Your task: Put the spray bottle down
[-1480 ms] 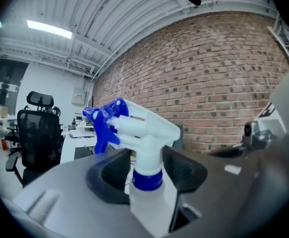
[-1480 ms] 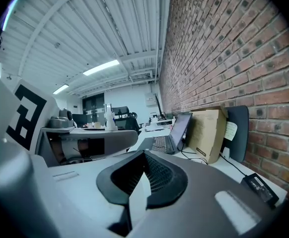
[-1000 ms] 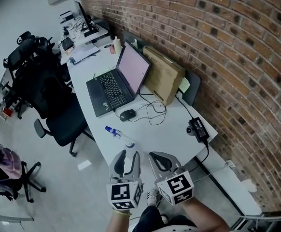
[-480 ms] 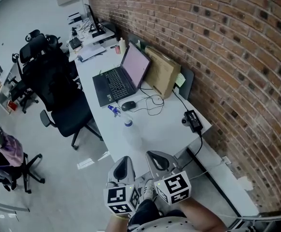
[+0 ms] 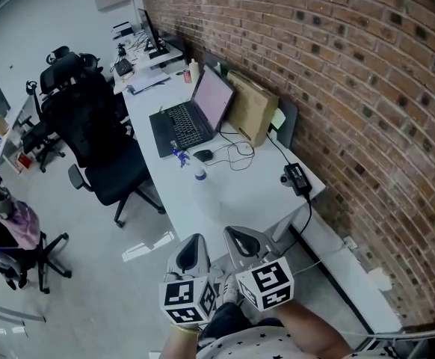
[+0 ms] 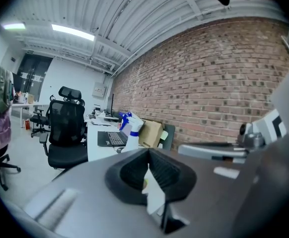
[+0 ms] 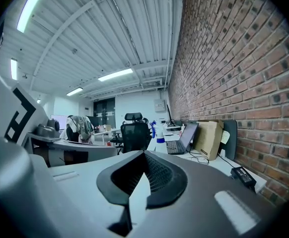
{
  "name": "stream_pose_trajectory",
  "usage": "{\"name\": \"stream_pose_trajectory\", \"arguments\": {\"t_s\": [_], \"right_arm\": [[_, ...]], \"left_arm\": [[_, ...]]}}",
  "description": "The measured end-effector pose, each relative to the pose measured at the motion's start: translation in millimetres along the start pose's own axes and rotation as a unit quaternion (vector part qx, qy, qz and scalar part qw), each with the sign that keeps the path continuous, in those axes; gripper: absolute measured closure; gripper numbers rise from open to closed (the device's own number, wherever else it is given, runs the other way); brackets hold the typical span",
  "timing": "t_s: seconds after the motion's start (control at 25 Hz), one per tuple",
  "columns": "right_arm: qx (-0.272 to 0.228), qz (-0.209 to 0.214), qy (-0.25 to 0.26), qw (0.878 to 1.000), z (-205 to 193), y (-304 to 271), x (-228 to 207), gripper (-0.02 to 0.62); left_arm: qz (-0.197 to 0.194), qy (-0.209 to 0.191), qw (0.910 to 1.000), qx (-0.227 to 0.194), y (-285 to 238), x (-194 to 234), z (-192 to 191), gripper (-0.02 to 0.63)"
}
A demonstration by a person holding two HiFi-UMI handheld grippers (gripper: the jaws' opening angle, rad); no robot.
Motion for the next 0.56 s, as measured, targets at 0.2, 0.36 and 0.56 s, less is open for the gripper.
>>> {"name": "stream_pose_trajectory", "arguments": {"t_s": [0.2,0.36,0.56], "right_arm": [[-0.007,-0.001,0.005,1.000,0.8,6.8,2.8,0.597],[-0.015,-0.004,0.008,1.000,2.7,10.1,5.6,0.597],[-0.023,-0.002,0.012,1.000,4.7,10.4,9.6,0.597]], "left_arm": [[-0.006,-0.003,1.0000,0.001,3.9,-4.9,-1.5,0.599],[-0.012,-0.005,0.9999,-0.001,5.4,-7.5,-0.1,0.598],[-0.013,-0.005,0.9999,-0.008,6.6,-8.1,4.7,0.598]]}}
Point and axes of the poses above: the fingertips, and each gripper's own axes: y backward along the fingers, x to its left, z out of its top, the point moved 9 cm from there along y, backward along the fingers, and after that the axes turned 10 degrees about x, right-handed, at the moved point
